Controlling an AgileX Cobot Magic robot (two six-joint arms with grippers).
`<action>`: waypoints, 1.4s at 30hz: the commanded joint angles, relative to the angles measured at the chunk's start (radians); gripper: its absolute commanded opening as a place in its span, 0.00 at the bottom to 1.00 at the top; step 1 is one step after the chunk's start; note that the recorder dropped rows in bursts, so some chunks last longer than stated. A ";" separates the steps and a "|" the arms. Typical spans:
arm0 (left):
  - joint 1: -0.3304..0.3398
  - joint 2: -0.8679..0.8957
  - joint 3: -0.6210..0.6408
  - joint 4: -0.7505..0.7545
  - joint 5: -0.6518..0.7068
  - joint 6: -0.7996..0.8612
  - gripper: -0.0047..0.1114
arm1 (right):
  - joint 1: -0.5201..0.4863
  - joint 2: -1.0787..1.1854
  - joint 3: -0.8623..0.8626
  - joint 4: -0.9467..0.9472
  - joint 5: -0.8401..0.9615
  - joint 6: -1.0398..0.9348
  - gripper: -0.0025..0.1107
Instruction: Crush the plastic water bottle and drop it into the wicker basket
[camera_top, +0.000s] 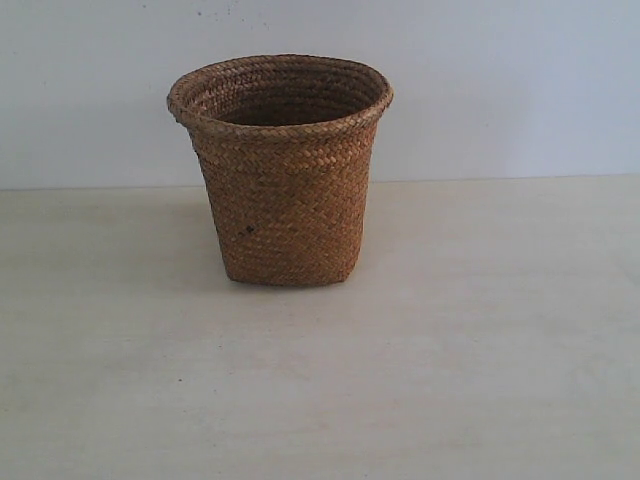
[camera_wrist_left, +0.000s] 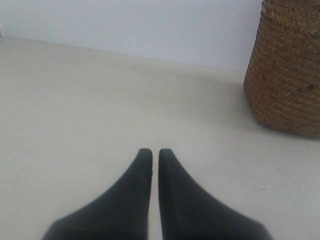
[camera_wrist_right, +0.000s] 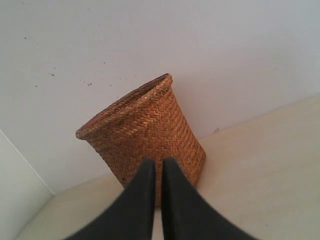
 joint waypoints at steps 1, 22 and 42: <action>0.003 -0.002 0.004 0.000 -0.003 -0.004 0.08 | -0.003 -0.004 0.003 0.019 0.018 -0.016 0.03; 0.003 -0.002 0.004 0.000 -0.003 -0.004 0.08 | -0.003 -0.004 0.005 1.057 0.280 -1.559 0.03; 0.001 -0.002 0.004 0.000 -0.003 -0.005 0.08 | -0.151 -0.004 0.005 1.047 0.447 -1.619 0.03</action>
